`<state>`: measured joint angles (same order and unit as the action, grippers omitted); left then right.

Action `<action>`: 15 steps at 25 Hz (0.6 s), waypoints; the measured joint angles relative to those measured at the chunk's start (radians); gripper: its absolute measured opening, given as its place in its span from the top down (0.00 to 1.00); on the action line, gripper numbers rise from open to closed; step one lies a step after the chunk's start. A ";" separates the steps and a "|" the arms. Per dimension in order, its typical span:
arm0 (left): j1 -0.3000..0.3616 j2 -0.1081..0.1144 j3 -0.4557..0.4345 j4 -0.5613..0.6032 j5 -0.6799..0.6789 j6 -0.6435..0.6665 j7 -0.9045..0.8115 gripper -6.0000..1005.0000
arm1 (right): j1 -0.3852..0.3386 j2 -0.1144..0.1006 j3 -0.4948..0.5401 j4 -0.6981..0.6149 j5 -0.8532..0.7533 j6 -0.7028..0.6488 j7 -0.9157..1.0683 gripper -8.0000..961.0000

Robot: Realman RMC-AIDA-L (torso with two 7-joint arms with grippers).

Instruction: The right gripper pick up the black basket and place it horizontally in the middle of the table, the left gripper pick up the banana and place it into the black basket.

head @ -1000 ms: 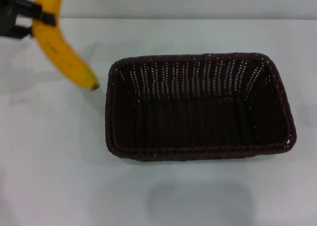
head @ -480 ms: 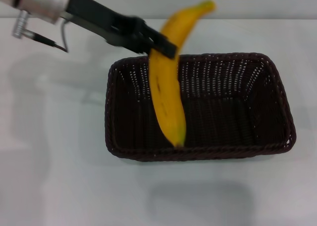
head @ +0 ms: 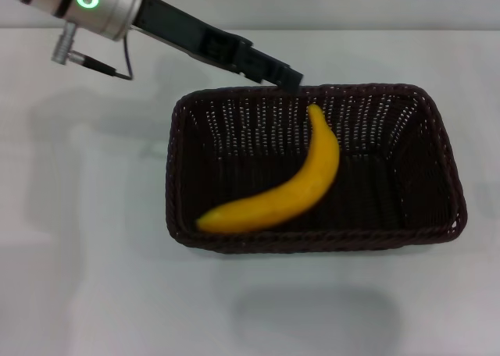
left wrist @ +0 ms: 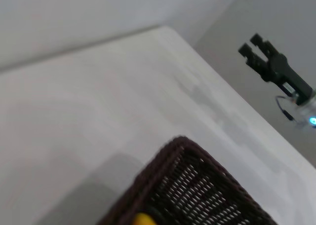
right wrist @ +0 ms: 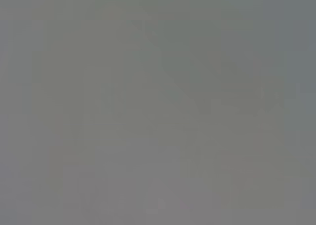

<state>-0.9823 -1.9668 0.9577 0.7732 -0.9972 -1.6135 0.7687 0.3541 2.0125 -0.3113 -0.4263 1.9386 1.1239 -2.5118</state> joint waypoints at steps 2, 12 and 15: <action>0.026 0.002 -0.003 0.041 -0.005 0.012 0.043 0.29 | -0.006 0.000 0.000 0.000 0.001 0.016 0.022 0.09; 0.332 -0.037 -0.109 0.267 -0.221 0.193 0.455 0.14 | -0.013 0.000 0.001 0.056 0.023 0.102 0.049 0.09; 0.443 -0.069 -0.172 0.260 -0.363 0.271 0.676 0.14 | -0.012 0.000 0.001 0.087 0.033 0.143 0.047 0.09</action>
<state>-0.5391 -2.0362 0.7854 1.0336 -1.3604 -1.3420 1.4450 0.3419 2.0125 -0.3104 -0.3392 1.9718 1.2671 -2.4649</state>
